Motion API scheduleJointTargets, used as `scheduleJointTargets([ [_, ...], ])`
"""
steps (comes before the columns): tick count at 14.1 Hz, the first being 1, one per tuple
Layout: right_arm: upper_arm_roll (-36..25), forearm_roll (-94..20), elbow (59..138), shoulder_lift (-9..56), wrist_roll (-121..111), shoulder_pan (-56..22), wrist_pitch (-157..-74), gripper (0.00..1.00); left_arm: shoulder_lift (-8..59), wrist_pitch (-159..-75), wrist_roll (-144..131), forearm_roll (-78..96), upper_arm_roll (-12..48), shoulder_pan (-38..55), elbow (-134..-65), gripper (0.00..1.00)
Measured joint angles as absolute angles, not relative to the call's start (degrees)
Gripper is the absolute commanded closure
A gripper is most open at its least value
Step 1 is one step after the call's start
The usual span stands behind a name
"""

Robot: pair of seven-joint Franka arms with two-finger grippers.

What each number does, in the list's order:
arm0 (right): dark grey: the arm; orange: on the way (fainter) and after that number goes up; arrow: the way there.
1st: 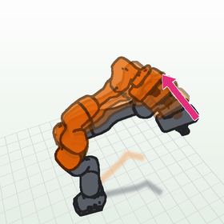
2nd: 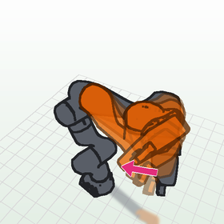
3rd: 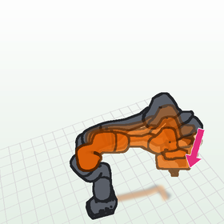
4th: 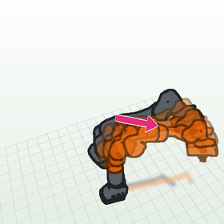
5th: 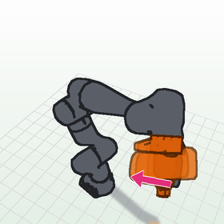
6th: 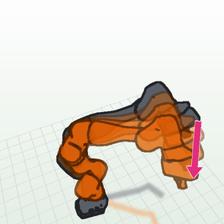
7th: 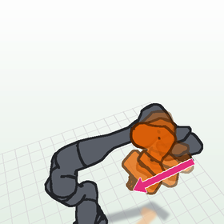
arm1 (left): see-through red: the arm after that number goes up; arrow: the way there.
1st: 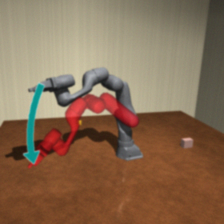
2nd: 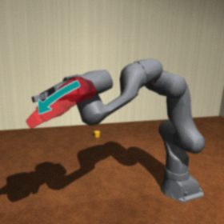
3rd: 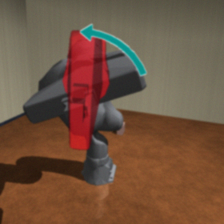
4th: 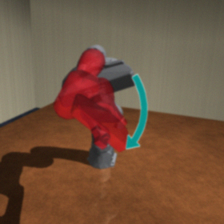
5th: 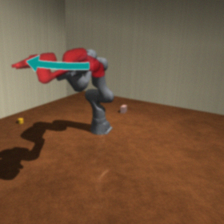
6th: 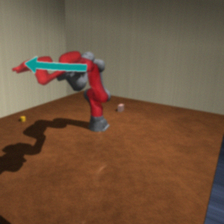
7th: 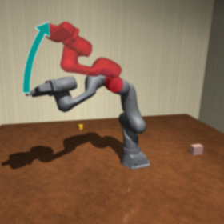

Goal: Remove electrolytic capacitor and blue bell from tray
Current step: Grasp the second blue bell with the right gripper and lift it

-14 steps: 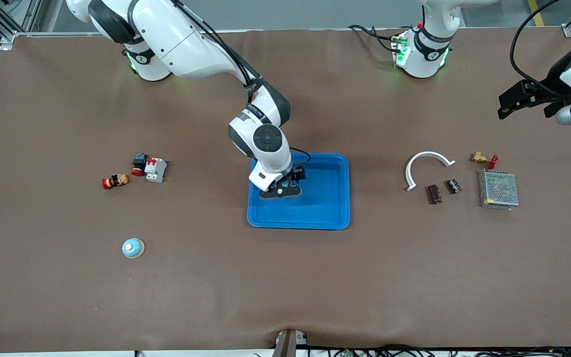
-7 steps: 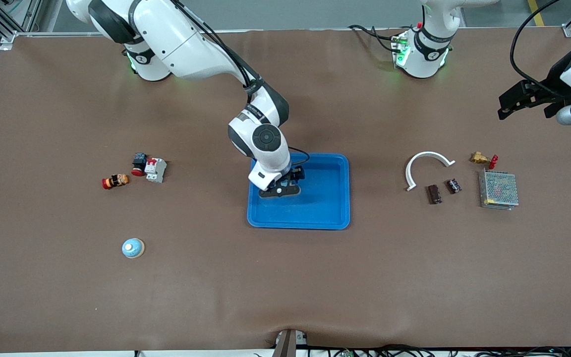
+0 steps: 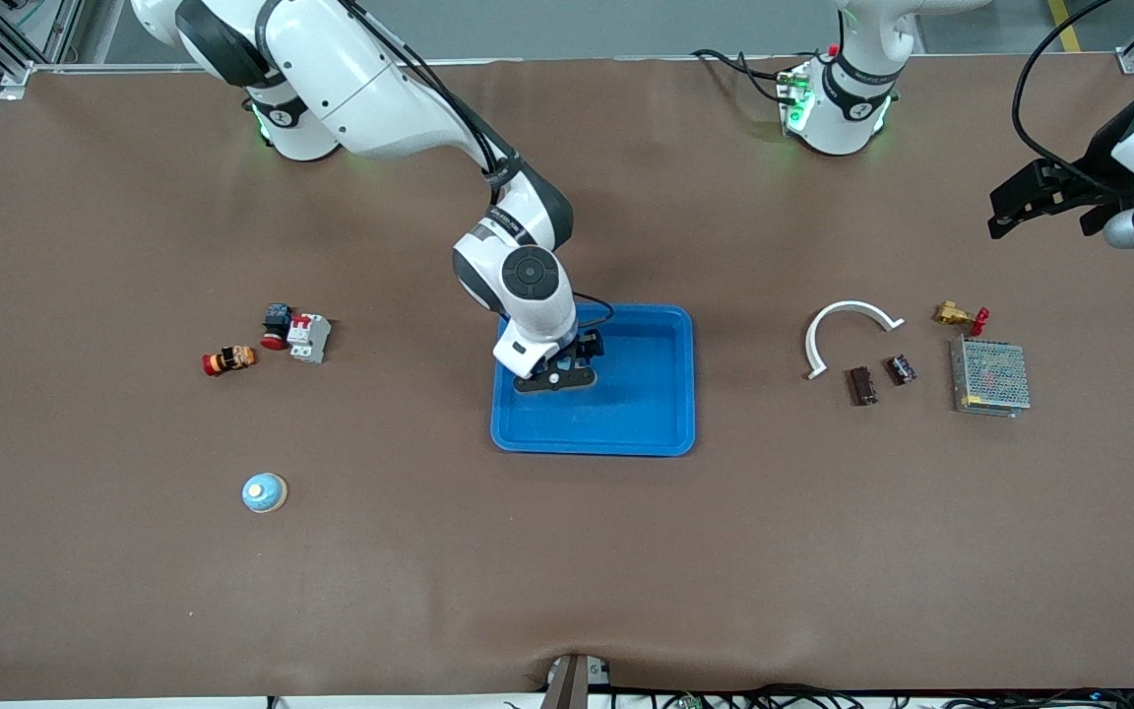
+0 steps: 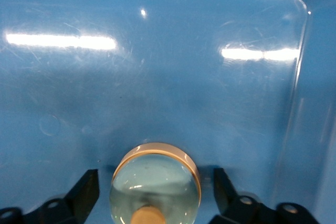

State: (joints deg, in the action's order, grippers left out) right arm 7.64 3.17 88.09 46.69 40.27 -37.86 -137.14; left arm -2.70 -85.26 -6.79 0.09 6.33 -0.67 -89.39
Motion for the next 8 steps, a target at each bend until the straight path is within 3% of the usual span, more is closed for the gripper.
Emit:
scheduleJointTargets([
  [5, 7.58, 3.25, 88.13, 46.63, 40.27, -37.86, -137.12, 0.37, -2.70, -85.51, -6.79, 0.09, 6.33, -0.67, -89.39, 0.00],
  [8, 7.54, 3.28, 88.13, 46.45, 40.27, -37.86, -137.04, 0.43, -2.70, -85.52, -6.79, 0.09, 6.33, -0.67, -89.39, 0.00],
])
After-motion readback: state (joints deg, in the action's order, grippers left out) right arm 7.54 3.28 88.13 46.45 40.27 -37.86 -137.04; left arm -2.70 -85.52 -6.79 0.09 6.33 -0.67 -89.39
